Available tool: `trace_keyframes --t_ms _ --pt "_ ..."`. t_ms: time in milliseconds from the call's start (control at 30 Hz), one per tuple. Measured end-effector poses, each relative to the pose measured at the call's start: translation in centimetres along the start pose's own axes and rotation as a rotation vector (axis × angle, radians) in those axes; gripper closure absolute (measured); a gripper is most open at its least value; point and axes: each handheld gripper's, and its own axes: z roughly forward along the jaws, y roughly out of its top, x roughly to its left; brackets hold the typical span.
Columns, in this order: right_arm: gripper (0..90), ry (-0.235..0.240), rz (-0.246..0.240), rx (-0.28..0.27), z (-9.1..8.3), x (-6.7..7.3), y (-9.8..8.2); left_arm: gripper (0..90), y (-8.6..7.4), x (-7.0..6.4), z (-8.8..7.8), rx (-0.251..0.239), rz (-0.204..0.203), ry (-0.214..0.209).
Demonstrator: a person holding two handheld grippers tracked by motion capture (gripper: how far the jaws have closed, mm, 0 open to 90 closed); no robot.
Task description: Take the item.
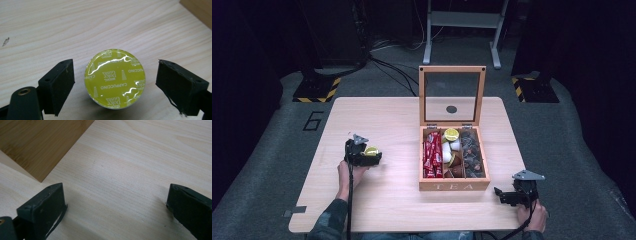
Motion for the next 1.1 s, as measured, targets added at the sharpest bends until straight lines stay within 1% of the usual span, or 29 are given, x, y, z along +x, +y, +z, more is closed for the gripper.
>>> trace_keyframes --t_ms 33,100,167,200,233,267,300,333,367,400,433,533,567,633,667,700,733,767,800,833,867,1000,1033,1100 --pt "1.1 0.002 -0.002 0.002 0.0 0.0 0.0 14.5 0.0 -0.1 -0.4 -0.012 0.003 0.0" --pt "1.1 0.002 -0.005 0.002 0.0 -0.1 0.0 13.7 0.0 -0.2 -1.0 -0.02 0.005 -0.008" --pt "1.1 0.002 -0.004 0.002 0.0 -0.1 0.0 13.5 0.1 -0.4 -1.9 -0.021 0.023 -0.015" --pt "1.1 0.002 -0.004 0.002 0.0 -0.1 0.0 12.5 0.0 -0.4 -2.7 -0.03 0.033 -0.017" --pt "1.1 0.002 -0.004 0.002 0.0 -0.1 0.0 12.2 0.0 -0.4 -2.7 -0.03 0.033 -0.017" --pt "1.1 0.002 -0.004 0.002 0.0 -0.1 0.0 12.2 -0.1 -0.5 -3.1 -0.05 0.015 -0.016" --pt "1.1 0.002 -0.004 0.002 0.0 -0.1 0.0 12.2 -0.2 -0.6 -3.7 -0.058 0.015 -0.022" --pt "1.1 0.002 -0.004 0.002 0.0 -0.1 0.0 11.5 -0.2 -0.5 -4.1 -0.064 0.017 -0.025" --pt "1.1 0.002 -0.004 0.002 0.0 -0.1 0.0 11.5 -0.5 -0.5 -5.1 -0.086 0.025 -0.017" --pt "1.1 0.002 -0.004 0.002 0.0 -0.1 0.0 11.5 -0.7 -0.5 -5.6 -0.09 0.033 -0.017" --pt "1.1 0.002 -0.004 0.002 0.0 -0.1 0.0 11.5 -0.7 -0.5 -5.6 -0.09 0.033 -0.017" --pt "1.0 0.002 -0.004 0.002 0.0 -0.1 0.0 11.4 -1.3 -0.2 -6.9 -0.107 0.033 -0.012" --pt "1.1 0.002 -0.003 0.002 0.0 -0.1 0.0 11.5 -1.9 0.1 -7.7 -0.116 0.031 -0.005" --pt "1.1 0.002 -0.003 0.002 0.0 -0.1 0.0 11.5 -2.5 0.5 -8.2 -0.12 0.025 0.001" --pt "1.1 0.002 -0.003 0.002 0.0 -0.1 0.0 11.4 -2.5 0.5 -8.2 -0.12 0.025 0.001" --pt "1.0 0.002 -0.004 0.002 0.0 -0.1 0.0 11.5 -3.2 0.9 -8.7 -0.118 0.021 0.006" --pt "1.0 0.002 -0.004 0.002 0.0 -0.1 0.0 11.5 -3.2 0.9 -8.7 -0.118 0.021 0.006" --pt "1.1 0.002 -0.004 0.002 0.0 -0.1 0.0 11.5 -3.5 1.0 -9.0 -0.116 0.016 0.01" --pt "1.1 0.002 -0.004 0.002 0.0 -0.1 0.0 11.5 -3.9 1.2 -9.2 -0.122 0.01 0.015" --pt "1.1 0.002 -0.004 0.002 0.0 -0.1 0.0 11.5 -4.6 1.4 -9.6 -0.118 0.006 0.021" --pt "1.1 0.002 -0.004 0.002 0.0 -0.1 0.0 11.5 -4.6 1.4 -9.6 -0.118 0.006 0.021" --pt "1.1 0.002 -0.004 0.002 0.0 -0.1 0.0 11.4 -6.1 2.0 -9.9 -0.112 -0.003 0.041" --pt "1.0 0.002 -0.004 0.002 0.0 -0.1 0.0 11.4 -6.5 2.2 -10.0 -0.101 -0.008 0.039" --pt "1.0 0.002 -0.004 0.002 0.0 -0.1 0.0 11.4 -7.4 2.5 -10.2 -0.097 -0.013 0.052"
